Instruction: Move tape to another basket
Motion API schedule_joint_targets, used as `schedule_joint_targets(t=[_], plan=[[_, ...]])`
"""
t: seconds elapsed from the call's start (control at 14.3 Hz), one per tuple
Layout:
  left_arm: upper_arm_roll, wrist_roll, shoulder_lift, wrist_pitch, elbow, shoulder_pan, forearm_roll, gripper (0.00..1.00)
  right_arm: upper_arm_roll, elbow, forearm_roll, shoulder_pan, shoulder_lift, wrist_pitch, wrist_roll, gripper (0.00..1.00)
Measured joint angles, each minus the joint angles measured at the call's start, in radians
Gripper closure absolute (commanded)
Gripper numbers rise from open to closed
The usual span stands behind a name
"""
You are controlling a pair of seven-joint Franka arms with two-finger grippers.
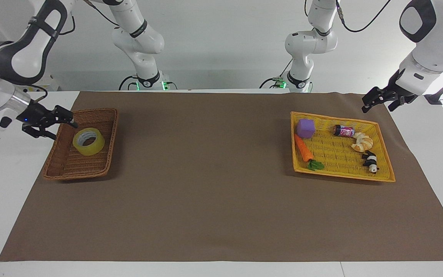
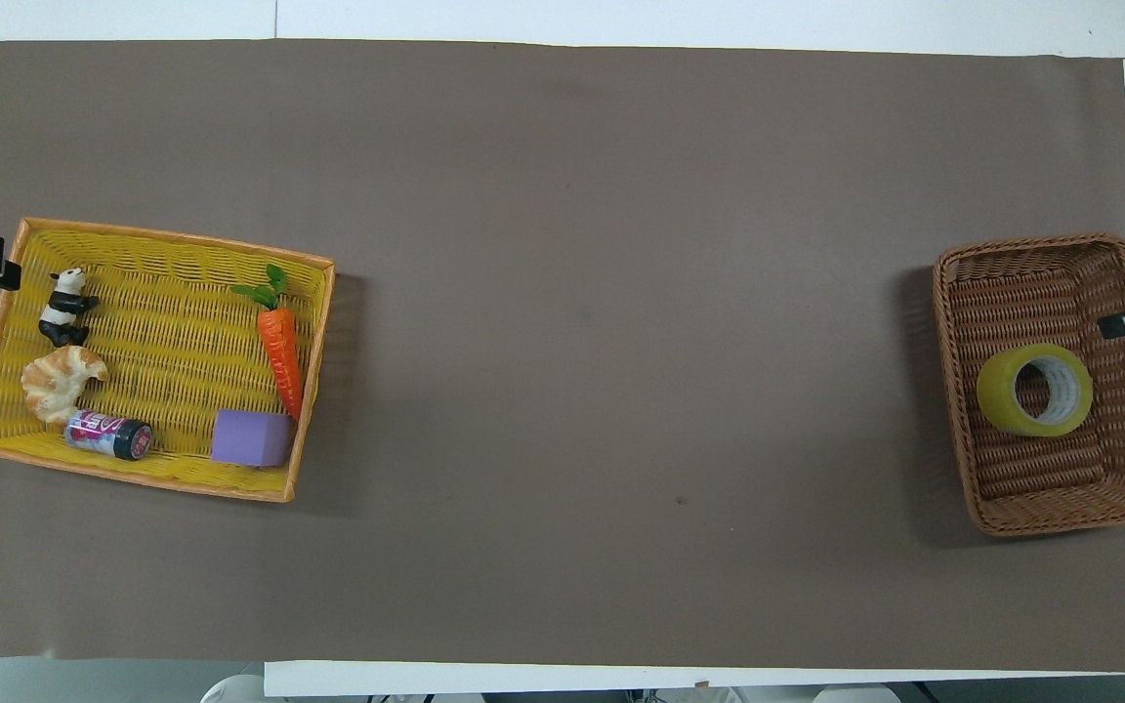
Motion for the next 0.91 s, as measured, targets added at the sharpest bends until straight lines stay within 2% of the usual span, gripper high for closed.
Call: schedule_joint_targets(t=[0.21, 0.35, 0.91], plan=[[0.0, -0.001, 0.0, -0.001, -0.007, -0.014, 0.0, 0.0, 0.006, 0.036, -0.143, 0.114, -0.066, -0.04, 0.281, 0.0], [0.01, -0.001, 0.0, -0.005, -0.011, -0.012, 0.0, 0.0, 0.007, 0.058, -0.173, 0.147, -0.106, -0.102, 0.391, 0.0], [0.014, -0.001, 0.0, -0.007, -0.011, -0.011, 0.0, 0.0, 0.03, 0.118, -0.178, 0.166, -0.123, -0.175, 0.502, 0.0]])
